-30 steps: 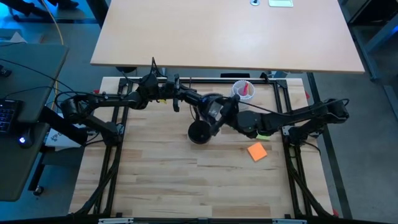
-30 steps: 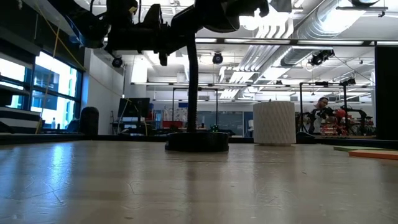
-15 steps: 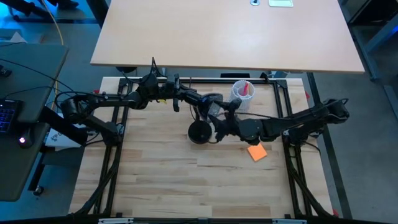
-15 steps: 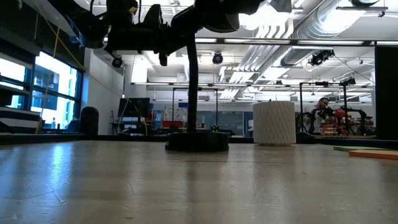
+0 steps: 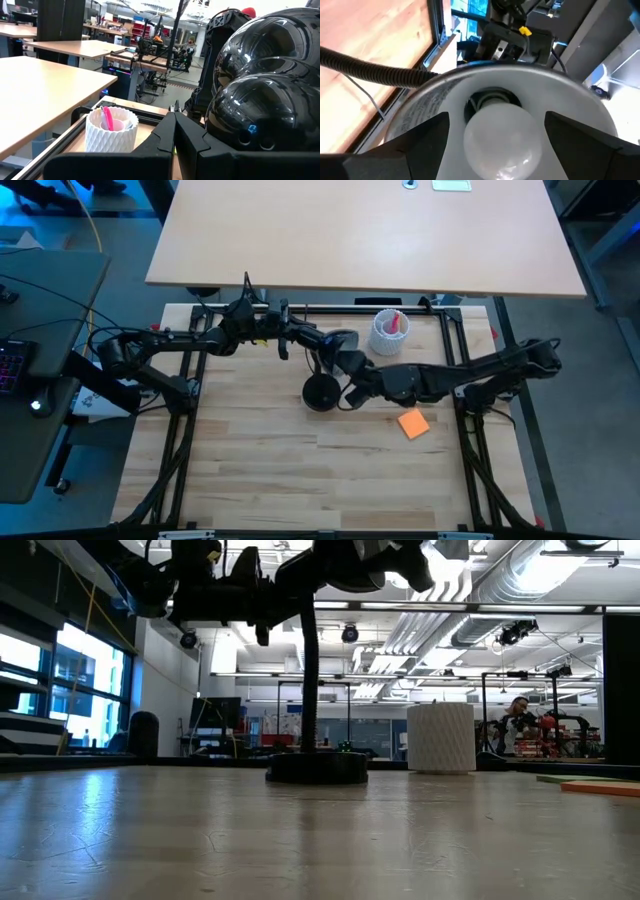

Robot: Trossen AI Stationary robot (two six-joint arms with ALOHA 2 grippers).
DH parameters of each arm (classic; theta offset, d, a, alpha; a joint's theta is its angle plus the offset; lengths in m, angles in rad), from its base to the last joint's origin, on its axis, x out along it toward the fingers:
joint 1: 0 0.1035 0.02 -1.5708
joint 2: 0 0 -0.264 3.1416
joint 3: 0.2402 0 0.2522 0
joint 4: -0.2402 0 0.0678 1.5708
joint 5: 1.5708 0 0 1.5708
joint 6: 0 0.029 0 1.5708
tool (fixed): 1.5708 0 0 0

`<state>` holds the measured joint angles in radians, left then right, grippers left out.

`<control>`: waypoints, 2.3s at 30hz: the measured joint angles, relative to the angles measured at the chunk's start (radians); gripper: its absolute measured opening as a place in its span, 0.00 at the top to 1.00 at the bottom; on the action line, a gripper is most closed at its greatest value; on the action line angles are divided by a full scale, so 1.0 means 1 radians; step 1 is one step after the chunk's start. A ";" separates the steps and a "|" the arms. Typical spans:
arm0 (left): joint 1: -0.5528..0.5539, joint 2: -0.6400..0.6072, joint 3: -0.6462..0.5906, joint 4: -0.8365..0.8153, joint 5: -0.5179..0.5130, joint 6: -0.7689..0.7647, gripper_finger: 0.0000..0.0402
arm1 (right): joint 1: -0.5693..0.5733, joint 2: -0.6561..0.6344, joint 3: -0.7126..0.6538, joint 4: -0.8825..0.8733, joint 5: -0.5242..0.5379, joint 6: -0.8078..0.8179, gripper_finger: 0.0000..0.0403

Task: Screw lightbulb
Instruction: Insert the white lightbulb into the black lamp, then remove the white lightbulb from the black lamp

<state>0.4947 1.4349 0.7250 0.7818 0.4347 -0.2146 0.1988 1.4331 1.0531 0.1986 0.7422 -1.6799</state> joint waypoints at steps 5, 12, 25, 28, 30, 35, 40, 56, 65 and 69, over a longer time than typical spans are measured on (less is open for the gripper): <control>0.000 0.000 0.000 0.000 0.000 0.000 1.00 | -0.031 0.000 0.000 0.001 -0.010 0.094 0.20; 0.000 0.000 0.000 0.000 -0.002 0.000 1.00 | -0.040 0.000 0.000 0.018 -0.012 0.402 0.30; 0.000 0.000 0.000 0.000 0.000 0.001 1.00 | -0.049 -0.001 0.000 0.226 -0.016 1.377 0.43; 0.000 0.000 0.000 0.000 -0.001 0.000 1.00 | -0.050 0.000 0.000 0.255 -0.017 1.556 0.43; 0.000 0.000 0.000 -0.004 0.000 0.000 1.00 | -0.050 0.000 0.000 0.266 -0.016 1.575 0.43; 0.000 0.000 0.000 -0.007 0.000 0.001 1.00 | -0.041 0.000 0.000 0.261 -0.018 1.571 0.40; -0.001 0.000 0.000 -0.008 0.003 0.001 1.00 | -0.020 0.000 0.000 0.222 -0.017 1.551 0.33; 0.008 -0.057 0.000 -0.111 -0.029 0.083 1.00 | 0.106 -0.001 0.001 0.127 0.136 1.200 0.29; -0.041 -0.227 0.001 -0.392 -0.189 0.210 1.00 | 0.203 -0.025 0.001 0.160 0.238 1.032 0.29; -0.121 -0.274 -0.004 -0.501 -0.218 0.210 1.00 | 0.289 -0.102 0.001 -0.002 0.305 1.076 0.30</control>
<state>0.3740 1.1607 0.7212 0.2809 0.2167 -0.0049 0.4880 1.3316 1.0538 0.1970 1.0468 -0.6036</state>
